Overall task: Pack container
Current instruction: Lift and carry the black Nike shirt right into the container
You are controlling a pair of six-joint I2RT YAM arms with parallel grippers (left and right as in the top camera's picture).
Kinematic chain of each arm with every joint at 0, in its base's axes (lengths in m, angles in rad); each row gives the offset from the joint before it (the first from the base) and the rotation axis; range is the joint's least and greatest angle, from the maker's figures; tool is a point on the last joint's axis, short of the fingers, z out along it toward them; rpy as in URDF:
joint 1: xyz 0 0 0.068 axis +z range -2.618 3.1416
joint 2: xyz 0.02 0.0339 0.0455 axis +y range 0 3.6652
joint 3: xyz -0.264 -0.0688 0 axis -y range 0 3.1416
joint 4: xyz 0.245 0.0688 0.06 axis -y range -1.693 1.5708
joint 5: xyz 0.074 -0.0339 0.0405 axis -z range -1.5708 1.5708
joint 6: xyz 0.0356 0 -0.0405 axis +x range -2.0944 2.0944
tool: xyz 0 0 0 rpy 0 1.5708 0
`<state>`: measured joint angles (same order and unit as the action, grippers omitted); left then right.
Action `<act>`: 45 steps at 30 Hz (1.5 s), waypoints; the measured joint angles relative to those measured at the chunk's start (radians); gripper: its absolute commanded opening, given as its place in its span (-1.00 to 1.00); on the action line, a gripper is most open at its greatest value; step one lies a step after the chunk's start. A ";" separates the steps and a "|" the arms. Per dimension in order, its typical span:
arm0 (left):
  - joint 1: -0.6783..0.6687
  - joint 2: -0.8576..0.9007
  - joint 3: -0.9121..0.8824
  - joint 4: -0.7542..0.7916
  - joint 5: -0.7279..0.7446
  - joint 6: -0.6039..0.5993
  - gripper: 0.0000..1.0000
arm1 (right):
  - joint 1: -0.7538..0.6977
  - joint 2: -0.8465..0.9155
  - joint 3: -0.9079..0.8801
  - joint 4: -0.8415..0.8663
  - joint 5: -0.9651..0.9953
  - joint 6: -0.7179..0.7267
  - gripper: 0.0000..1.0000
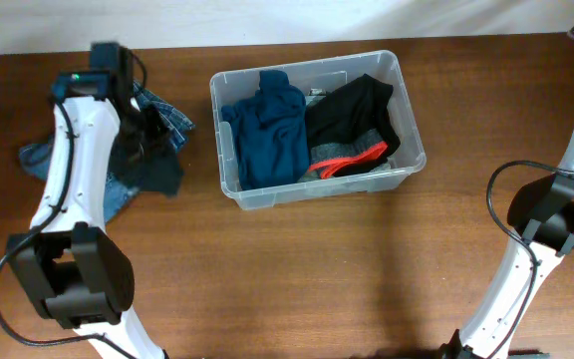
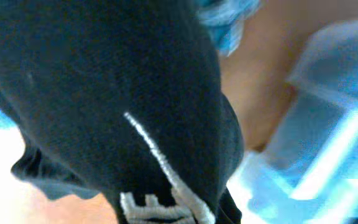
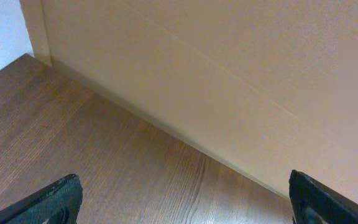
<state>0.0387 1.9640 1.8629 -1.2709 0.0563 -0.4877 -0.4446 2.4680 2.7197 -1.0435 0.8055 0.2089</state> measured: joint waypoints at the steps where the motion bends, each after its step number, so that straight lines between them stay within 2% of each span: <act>1: -0.003 0.000 0.034 -0.002 0.000 0.000 -0.99 | 0.000 0.000 0.000 0.000 0.000 0.000 0.97; 8: -0.031 0.000 0.222 -0.003 -0.003 0.000 -0.99 | 0.000 0.000 0.000 0.000 0.000 0.000 0.97; 17: -0.114 0.000 0.328 0.033 -0.003 0.000 -0.99 | 0.000 0.000 0.000 0.000 0.000 0.000 0.97; 30: -0.220 0.000 0.342 0.138 -0.003 0.000 -0.99 | 0.000 0.000 0.000 0.000 0.000 0.000 0.97; 45: -0.263 0.000 0.342 0.159 0.021 0.000 -0.99 | 0.000 0.000 0.000 0.000 0.000 0.000 0.97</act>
<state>-0.2245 1.9640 2.2051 -1.1122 0.0772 -0.4873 -0.4446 2.4680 2.7197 -1.0435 0.8055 0.2092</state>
